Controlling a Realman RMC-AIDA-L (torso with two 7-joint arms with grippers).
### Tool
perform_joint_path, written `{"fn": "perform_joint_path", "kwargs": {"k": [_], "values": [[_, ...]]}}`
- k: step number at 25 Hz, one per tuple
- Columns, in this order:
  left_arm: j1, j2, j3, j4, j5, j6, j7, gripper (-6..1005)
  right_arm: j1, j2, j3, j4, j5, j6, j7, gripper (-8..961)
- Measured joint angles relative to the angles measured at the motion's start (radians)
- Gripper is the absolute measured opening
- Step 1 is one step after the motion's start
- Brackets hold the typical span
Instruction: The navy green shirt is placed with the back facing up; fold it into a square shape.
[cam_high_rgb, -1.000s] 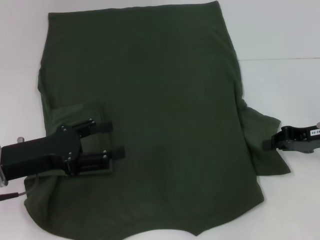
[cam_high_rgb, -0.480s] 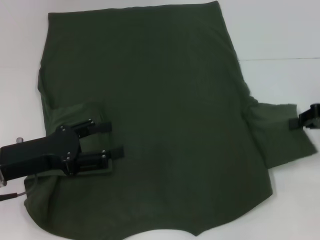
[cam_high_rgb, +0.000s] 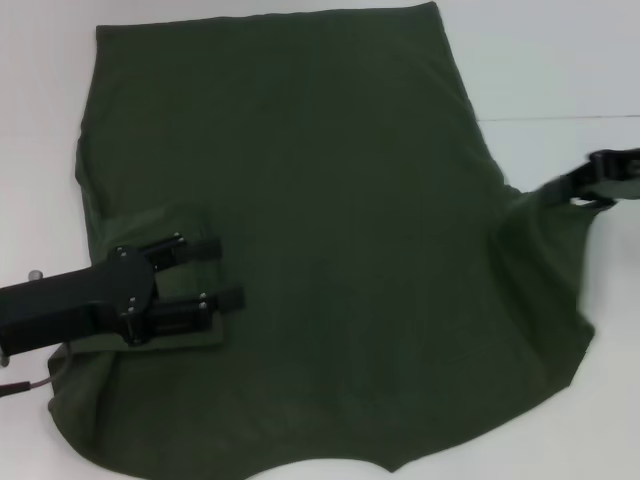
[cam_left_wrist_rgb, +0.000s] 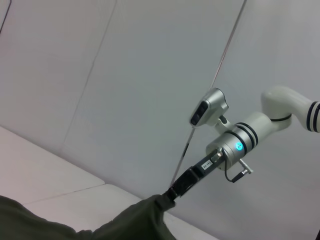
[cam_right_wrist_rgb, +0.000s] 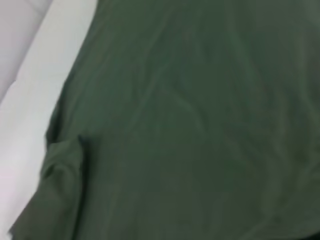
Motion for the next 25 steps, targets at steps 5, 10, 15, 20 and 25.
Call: {"fn": "perform_joint_path", "kwargs": {"k": [5,10,15,20,25], "values": [[0.001,0.001,-0.001,0.0,-0.011,0.004,-0.009,906,0.069,0.037,-0.049,0.013,-0.001,0.002,0.009,115],[0.0,0.003,0.0,0.006,-0.016,0.013,-0.012,907,0.141,0.077,-0.108,0.053,-0.002,0.041,0.024,131],[0.002,0.005,-0.001,0.013,-0.024,0.019,-0.013,908,0.174,0.123,-0.209,0.064,-0.004,0.134,0.077,147],[0.002,0.005,-0.002,0.013,-0.025,0.022,-0.013,907,0.182,0.166,-0.213,0.067,0.001,0.193,0.091,163],[0.0,0.007,-0.002,0.013,-0.025,0.024,-0.013,905,0.182,0.183,-0.204,0.062,0.008,0.211,0.103,271]]}}
